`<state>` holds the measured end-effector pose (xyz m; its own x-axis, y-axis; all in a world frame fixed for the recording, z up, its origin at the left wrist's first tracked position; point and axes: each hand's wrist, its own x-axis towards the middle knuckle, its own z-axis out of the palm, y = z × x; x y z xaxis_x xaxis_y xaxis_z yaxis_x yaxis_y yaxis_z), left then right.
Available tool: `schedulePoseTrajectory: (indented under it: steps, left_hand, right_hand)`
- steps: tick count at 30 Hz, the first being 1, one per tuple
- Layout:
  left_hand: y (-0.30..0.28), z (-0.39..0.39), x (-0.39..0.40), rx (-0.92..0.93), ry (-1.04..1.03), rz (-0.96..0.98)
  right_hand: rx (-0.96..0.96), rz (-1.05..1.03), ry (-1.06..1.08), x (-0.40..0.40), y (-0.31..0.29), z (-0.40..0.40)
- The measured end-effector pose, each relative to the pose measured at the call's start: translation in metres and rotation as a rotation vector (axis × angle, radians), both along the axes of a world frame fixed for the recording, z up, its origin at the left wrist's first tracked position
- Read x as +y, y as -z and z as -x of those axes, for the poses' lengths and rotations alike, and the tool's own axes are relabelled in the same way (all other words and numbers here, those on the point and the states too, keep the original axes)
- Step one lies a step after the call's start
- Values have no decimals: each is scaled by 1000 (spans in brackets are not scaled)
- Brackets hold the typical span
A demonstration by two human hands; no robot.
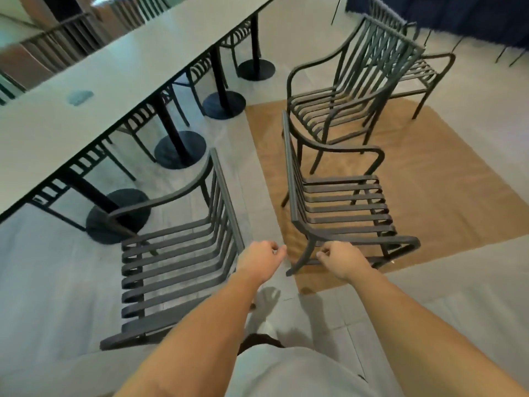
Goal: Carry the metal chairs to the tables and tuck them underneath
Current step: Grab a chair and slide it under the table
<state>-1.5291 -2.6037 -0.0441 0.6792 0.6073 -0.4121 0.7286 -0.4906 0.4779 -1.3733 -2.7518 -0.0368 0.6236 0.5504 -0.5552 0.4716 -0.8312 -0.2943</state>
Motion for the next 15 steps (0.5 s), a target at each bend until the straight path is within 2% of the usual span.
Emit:
schedulePoseTrajectory:
  steps: [8, 15]
  left_hand:
    - [-3, 13, 69, -56, -222, -12]
    - [7, 24, 94, -9, -416, 24]
  right_hand:
    - [-48, -120, -235, 127, -32, -11]
    - [-22, -132, -490, 210, -21, -22]
